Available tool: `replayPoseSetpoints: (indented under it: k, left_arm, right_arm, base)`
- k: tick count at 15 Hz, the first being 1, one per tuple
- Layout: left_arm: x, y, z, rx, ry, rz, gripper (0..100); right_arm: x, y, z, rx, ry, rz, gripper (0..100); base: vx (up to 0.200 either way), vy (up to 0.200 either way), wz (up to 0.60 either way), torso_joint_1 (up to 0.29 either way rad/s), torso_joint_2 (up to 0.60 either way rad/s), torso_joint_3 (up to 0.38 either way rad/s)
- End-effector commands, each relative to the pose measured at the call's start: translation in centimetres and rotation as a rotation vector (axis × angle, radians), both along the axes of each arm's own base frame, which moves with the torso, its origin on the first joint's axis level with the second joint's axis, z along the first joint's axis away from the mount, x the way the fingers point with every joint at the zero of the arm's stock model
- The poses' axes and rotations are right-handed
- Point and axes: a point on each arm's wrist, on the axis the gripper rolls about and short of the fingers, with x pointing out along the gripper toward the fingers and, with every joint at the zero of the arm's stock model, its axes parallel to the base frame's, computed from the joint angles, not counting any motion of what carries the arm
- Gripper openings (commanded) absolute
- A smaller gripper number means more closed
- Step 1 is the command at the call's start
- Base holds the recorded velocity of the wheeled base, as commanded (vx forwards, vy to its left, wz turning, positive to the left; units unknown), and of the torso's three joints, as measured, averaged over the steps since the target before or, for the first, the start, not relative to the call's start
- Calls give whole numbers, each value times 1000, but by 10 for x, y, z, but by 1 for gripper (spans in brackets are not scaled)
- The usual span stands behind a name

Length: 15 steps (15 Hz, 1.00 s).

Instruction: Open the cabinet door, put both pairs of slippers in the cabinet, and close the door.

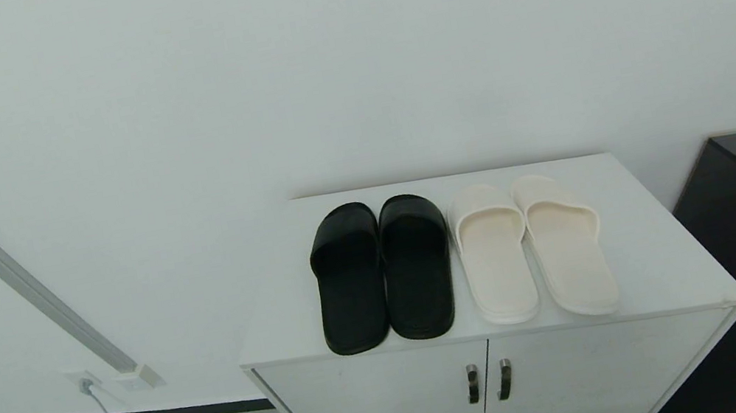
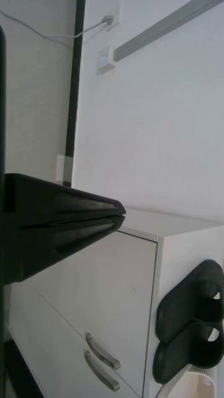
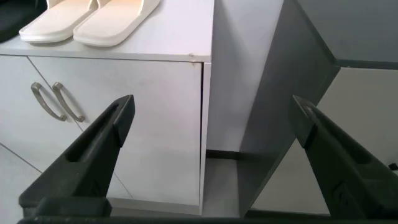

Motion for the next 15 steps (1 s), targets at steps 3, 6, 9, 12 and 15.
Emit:
replayPoseSetpoints:
  k: [3,6,9,12,15]
  left_arm:
    - [0,0,0,1,1,1,0]
    - [0,0,0,1,0,1,0]
    - [0,0,0,2,0,1,0]
    - [0,0,0,5,1,-1,0]
    - [0,0,0,5,1,-2,0]
  right_arm:
    - [0,0,0,-16,0,7,100]
    - [0,0,0,-13,-1,5,100]
    - [-3,0,13,29,-52,-2,100]
    - [9,1,82,85,61,64,100]
    - [58,4,92,101,245,169,100]
  base:
    - [0,0,0,0,0,0]
    - [0,0,0,0,0,0]
    - [0,0,0,0,0,0]
    - [0,0,0,0,0,0]
    - [0,0,0,0,0,0]
